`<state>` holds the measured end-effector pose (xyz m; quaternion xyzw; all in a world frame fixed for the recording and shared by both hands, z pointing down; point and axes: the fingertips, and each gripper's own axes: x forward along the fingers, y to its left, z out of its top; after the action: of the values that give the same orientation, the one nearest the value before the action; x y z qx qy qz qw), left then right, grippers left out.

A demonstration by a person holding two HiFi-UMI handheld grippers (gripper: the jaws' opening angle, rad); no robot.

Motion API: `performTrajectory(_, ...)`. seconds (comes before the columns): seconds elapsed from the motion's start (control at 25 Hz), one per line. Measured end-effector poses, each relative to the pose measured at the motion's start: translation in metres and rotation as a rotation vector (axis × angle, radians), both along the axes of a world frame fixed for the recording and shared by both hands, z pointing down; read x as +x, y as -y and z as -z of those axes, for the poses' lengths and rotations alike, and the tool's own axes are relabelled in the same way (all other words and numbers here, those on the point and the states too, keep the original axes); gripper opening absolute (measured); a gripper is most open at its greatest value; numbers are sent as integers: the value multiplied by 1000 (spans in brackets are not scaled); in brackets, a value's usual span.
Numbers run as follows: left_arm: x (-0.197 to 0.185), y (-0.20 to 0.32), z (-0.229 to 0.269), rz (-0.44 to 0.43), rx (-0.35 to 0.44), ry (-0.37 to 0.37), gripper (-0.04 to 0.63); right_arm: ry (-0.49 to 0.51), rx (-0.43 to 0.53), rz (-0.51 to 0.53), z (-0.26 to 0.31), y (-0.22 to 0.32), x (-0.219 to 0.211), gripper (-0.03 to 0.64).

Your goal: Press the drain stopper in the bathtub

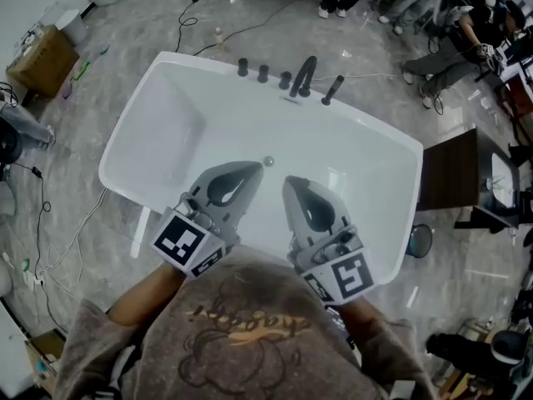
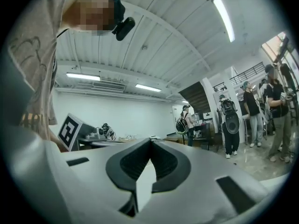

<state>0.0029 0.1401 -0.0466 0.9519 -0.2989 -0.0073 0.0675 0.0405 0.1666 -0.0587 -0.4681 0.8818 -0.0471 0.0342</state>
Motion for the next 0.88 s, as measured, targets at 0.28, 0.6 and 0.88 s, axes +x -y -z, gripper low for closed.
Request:
performTrajectory(0.28, -9, -6, 9, -27, 28, -12, 2, 29, 21, 59, 8, -9, 1, 0)
performTrajectory(0.6, -7, -6, 6, -57, 19, -15, 2, 24, 7, 125, 7, -10, 1, -2)
performTrajectory(0.88, -11, -6, -5, -58, -19, -13, 2, 4, 12, 166, 7, -11, -3, -2)
